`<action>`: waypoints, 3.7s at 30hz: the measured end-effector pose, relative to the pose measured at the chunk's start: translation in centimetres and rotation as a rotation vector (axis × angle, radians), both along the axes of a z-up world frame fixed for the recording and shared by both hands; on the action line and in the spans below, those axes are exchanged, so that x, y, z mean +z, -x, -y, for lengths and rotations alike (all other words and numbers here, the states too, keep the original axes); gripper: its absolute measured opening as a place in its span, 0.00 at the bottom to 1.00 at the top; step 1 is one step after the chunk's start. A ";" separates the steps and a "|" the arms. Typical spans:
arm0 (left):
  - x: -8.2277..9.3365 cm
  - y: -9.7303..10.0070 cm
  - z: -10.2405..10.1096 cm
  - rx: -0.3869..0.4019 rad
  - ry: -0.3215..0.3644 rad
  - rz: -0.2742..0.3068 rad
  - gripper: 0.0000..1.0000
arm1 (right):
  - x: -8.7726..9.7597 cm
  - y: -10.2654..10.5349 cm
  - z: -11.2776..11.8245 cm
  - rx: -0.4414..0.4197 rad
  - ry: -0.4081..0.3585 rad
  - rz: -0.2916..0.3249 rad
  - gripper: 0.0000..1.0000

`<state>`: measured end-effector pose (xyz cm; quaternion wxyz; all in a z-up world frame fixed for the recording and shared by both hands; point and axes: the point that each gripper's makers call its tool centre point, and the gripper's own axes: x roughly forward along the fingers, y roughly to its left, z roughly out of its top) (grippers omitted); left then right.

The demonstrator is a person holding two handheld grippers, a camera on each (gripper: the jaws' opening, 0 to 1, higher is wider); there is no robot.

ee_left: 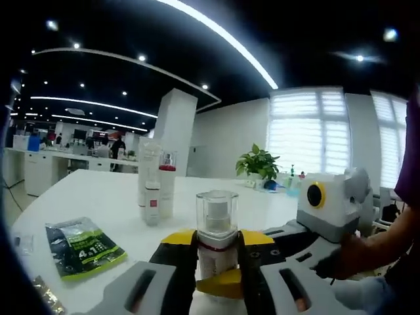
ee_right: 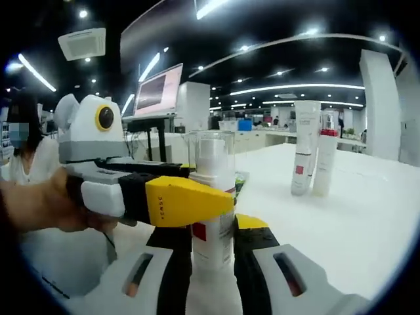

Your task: Arrange the skincare products in the storage area until every visible bottle or jar stands upright without overlapping.

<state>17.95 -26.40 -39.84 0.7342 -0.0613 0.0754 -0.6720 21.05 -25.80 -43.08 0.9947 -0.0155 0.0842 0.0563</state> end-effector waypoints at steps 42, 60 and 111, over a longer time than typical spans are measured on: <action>-1.0 -2.8 -1.3 0.156 0.021 -0.027 0.36 | 1.5 -0.5 5.7 -0.029 0.034 -0.033 0.21; -1.6 -3.1 -3.1 0.232 0.046 -0.002 0.35 | 1.5 -4.5 13.1 -0.130 -0.015 -0.016 0.21; -2.7 -3.4 -3.8 0.265 0.027 0.013 0.34 | 0.3 -8.9 17.5 -0.124 0.075 -0.010 0.21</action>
